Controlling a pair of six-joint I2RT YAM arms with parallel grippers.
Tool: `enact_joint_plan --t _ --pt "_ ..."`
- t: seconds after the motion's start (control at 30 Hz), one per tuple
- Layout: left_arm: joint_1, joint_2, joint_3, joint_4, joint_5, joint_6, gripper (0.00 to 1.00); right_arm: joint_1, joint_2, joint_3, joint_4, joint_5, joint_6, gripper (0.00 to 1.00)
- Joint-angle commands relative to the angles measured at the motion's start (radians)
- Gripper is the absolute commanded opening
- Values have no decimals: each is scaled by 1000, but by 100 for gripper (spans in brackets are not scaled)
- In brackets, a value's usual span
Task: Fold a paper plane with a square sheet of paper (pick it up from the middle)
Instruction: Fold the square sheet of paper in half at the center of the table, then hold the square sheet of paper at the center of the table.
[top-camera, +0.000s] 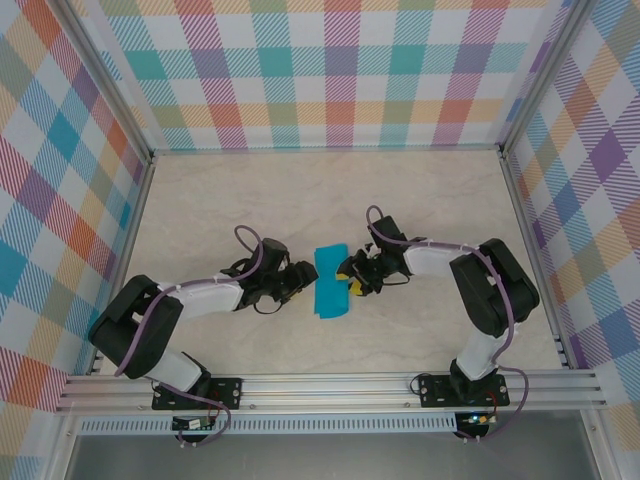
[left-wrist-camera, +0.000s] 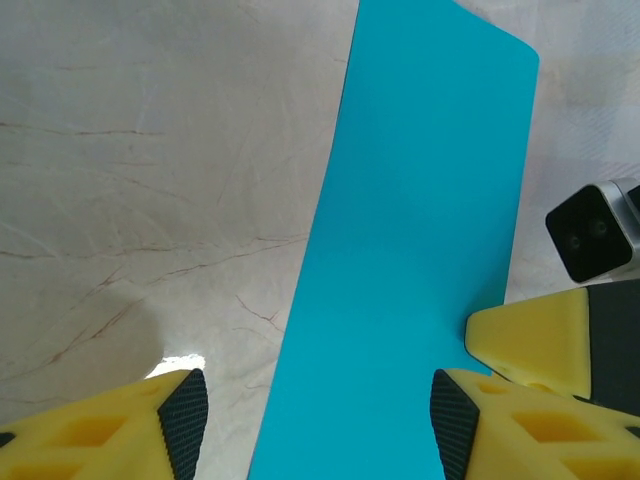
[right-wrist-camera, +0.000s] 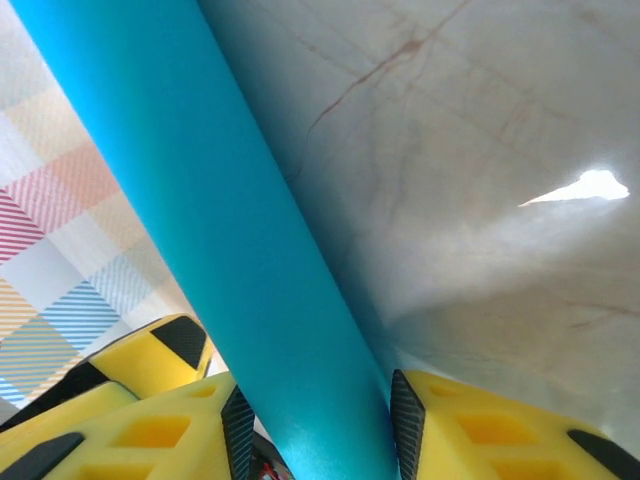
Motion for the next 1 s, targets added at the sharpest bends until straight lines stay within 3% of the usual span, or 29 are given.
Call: enact_joint_plan --t 0.0,0.43,0.67,0.97 --pt "-15 20 37 -11 -16 4 62 31 -19 5 27 4 74 44" --pt "-52 130 109 -46 -4 29 45 17 -21 94 -239 51 -193 54" --pt "-54 130 99 -59 -15 29 41 10 -29 146 -324 79 -270 57" --pt "-56 136 87 -43 -7 20 41 8 -58 121 -270 40 -307 54"
